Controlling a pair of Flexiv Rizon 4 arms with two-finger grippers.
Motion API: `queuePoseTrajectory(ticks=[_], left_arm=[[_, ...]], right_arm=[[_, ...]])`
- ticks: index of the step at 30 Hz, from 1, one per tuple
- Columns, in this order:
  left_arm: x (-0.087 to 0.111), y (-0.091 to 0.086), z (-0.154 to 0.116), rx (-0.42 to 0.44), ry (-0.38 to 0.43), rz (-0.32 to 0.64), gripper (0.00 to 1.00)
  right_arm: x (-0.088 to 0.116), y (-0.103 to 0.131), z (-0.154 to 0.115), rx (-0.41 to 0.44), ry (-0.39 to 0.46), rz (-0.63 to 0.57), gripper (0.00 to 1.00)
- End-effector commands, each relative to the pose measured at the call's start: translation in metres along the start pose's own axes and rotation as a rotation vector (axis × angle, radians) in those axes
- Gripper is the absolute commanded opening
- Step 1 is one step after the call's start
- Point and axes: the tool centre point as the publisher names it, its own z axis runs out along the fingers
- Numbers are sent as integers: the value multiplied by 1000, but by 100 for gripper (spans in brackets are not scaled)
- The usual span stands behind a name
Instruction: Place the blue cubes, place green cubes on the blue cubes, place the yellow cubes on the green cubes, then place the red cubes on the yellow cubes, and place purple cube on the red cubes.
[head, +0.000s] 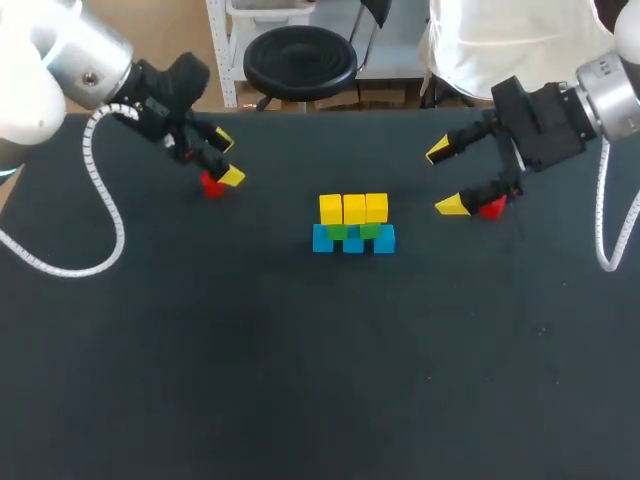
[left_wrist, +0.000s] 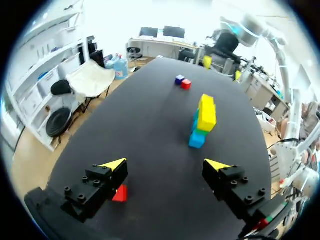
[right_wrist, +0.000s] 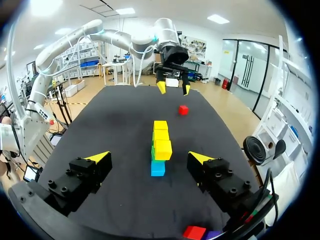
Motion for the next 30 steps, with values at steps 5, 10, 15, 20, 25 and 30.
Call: queuePoseTrajectory(ticks=[5, 10, 15, 20, 25, 30], left_arm=[[24, 10, 7, -25, 2, -18, 100], [24, 10, 7, -25, 2, -18, 100], [24, 10, 7, -25, 2, -18, 100], [24, 10, 7, -25, 2, -18, 100], [21, 33, 5, 1, -94, -56, 100], [36, 59, 2, -18, -110, -55, 100]], right_arm=[[0, 1, 0, 1, 1, 0, 100], [0, 1, 0, 1, 1, 0, 100], [0, 1, 0, 1, 1, 0, 100], [0, 1, 0, 1, 1, 0, 100], [0, 1, 0, 1, 1, 0, 100], [0, 1, 0, 1, 1, 0, 100]])
